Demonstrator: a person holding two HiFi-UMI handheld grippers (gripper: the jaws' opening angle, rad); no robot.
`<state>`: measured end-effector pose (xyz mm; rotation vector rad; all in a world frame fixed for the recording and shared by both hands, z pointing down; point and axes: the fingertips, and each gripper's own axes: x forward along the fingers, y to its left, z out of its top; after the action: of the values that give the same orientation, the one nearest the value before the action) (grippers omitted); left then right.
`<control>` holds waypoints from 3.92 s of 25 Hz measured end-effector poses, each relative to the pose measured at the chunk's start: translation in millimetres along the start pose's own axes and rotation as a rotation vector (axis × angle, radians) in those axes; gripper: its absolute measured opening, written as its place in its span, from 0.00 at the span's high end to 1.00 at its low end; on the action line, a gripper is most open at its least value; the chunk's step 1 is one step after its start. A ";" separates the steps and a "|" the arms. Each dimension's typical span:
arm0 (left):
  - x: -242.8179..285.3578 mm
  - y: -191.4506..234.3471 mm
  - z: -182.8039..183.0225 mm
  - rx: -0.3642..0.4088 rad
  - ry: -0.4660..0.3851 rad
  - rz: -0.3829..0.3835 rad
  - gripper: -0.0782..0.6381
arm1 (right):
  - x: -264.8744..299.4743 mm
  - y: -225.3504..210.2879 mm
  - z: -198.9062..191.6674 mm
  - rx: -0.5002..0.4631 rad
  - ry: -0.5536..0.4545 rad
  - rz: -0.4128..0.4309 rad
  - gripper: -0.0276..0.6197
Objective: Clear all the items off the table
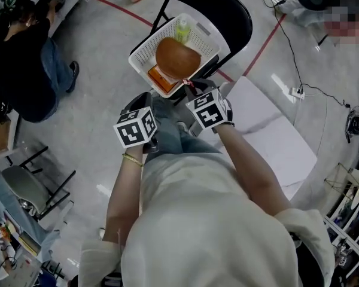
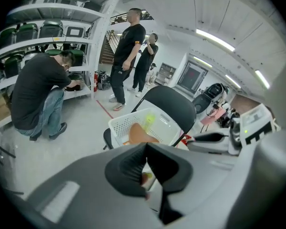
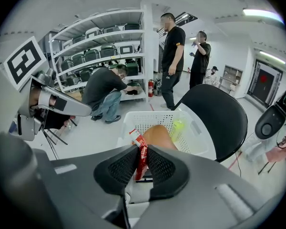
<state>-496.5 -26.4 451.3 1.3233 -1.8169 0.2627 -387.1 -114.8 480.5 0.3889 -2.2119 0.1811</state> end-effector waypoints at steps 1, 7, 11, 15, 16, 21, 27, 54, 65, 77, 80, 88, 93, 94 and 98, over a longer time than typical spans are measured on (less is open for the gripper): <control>4.9 0.3 3.9 0.007 0.006 -0.006 0.88 | 3.7 -2.1 1.4 0.003 0.005 -0.002 0.87; 36.2 3.2 25.2 0.059 0.055 -0.051 0.88 | 30.3 -16.5 11.7 0.054 0.031 -0.026 0.87; 58.7 8.6 36.6 0.084 0.093 -0.077 0.88 | 50.4 -23.4 19.1 0.085 0.054 -0.029 0.87; 76.5 11.5 45.5 0.103 0.125 -0.102 0.88 | 65.7 -28.8 23.7 0.109 0.073 -0.035 0.87; 80.7 11.9 47.7 0.106 0.132 -0.107 0.88 | 69.1 -31.0 24.9 0.115 0.076 -0.038 0.87; 97.8 13.6 55.8 0.127 0.162 -0.135 0.88 | 83.7 -41.2 28.8 0.178 0.082 -0.058 0.83; 112.8 13.8 68.9 0.144 0.172 -0.154 0.88 | 90.7 -47.5 30.9 0.278 0.084 -0.050 0.60; 109.0 -8.8 64.2 0.177 0.177 -0.189 0.88 | 63.4 -54.1 26.3 0.226 0.067 -0.141 0.96; 98.6 -27.8 60.1 0.204 0.172 -0.209 0.88 | 37.9 -54.7 27.4 0.246 0.020 -0.160 0.96; 80.6 -93.2 44.2 0.270 0.151 -0.272 0.88 | -20.8 -62.0 -3.1 0.309 -0.045 -0.198 0.96; 72.2 -111.8 34.8 0.289 0.149 -0.286 0.88 | -38.6 -64.2 -13.7 0.320 -0.057 -0.208 0.96; 52.3 -158.8 10.7 0.335 0.145 -0.328 0.88 | -85.9 -74.6 -49.6 0.360 -0.086 -0.261 0.96; 40.3 -184.2 -6.7 0.373 0.151 -0.361 0.88 | -117.9 -74.2 -70.7 0.414 -0.116 -0.300 0.96; 37.4 -189.6 -10.0 0.381 0.153 -0.370 0.88 | -124.5 -73.5 -74.9 0.424 -0.120 -0.310 0.96; 27.2 -212.3 -27.0 0.426 0.179 -0.418 0.88 | -151.5 -71.5 -92.3 0.467 -0.135 -0.353 0.96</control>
<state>-302.7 -117.3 424.6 1.8730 -1.3369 0.5401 -206.5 -125.4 418.5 1.0648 -2.1763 0.4926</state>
